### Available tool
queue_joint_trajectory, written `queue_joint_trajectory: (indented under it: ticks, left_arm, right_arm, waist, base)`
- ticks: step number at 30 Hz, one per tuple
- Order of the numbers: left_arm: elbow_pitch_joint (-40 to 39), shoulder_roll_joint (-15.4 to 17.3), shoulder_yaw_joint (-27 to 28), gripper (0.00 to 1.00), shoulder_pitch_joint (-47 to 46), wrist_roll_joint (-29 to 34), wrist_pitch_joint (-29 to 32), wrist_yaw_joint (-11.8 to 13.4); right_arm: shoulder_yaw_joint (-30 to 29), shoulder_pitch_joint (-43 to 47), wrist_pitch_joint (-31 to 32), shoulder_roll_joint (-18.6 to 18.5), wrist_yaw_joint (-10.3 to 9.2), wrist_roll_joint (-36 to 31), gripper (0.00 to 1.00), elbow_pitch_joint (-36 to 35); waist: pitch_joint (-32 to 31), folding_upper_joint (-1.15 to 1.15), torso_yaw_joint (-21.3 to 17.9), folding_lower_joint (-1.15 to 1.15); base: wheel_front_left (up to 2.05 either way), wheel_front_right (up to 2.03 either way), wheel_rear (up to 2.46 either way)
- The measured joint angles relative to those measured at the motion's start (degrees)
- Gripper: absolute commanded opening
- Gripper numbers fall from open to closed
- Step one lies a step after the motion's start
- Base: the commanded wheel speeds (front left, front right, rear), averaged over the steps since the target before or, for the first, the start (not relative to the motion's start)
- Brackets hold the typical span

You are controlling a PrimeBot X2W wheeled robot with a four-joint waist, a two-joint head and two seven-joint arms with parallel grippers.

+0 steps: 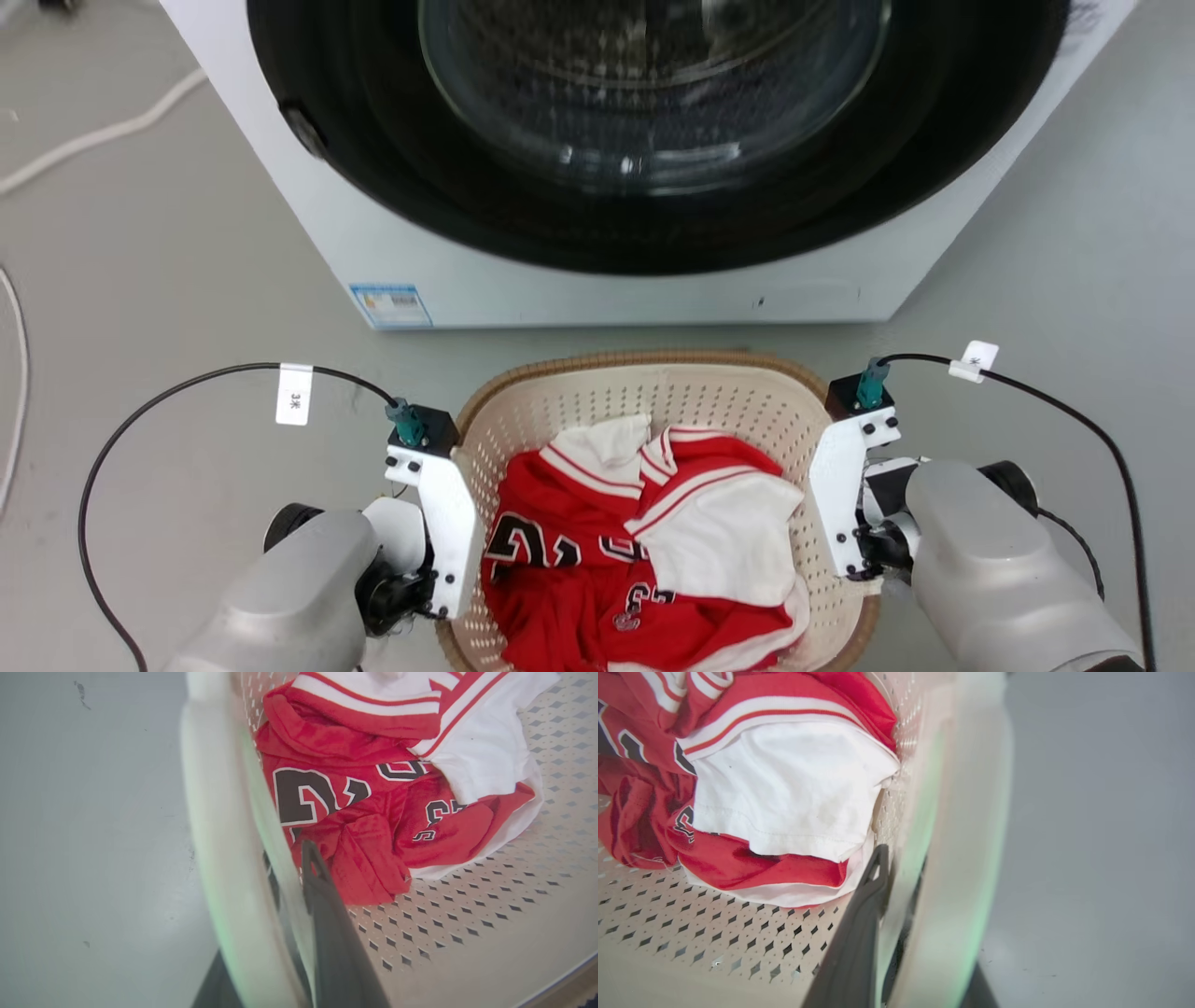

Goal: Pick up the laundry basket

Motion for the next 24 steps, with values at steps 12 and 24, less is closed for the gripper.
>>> queue_joint_trajectory:
  ticks: [12, 24]
  left_arm:
    - [-6.03, 5.37, -6.61, 0.0, 0.04, -10.98, 7.64, 0.19]
    - [-6.22, 6.45, -9.83, 0.0, 1.69, -16.02, 10.49, 0.19]
  right_arm:
    - [5.68, 1.46, 10.07, -0.44, -0.04, 10.31, 0.0, -3.02]
    - [9.09, 2.65, 14.85, -1.57, -0.13, 16.64, 0.0, -5.79]
  waist:
    - [-12.69, 0.0, -1.01, 0.0]
    - [-17.36, 0.0, -0.99, 0.0]
  base:
    - [0.0, 0.0, 0.0]
    - [0.0, 0.0, 0.0]
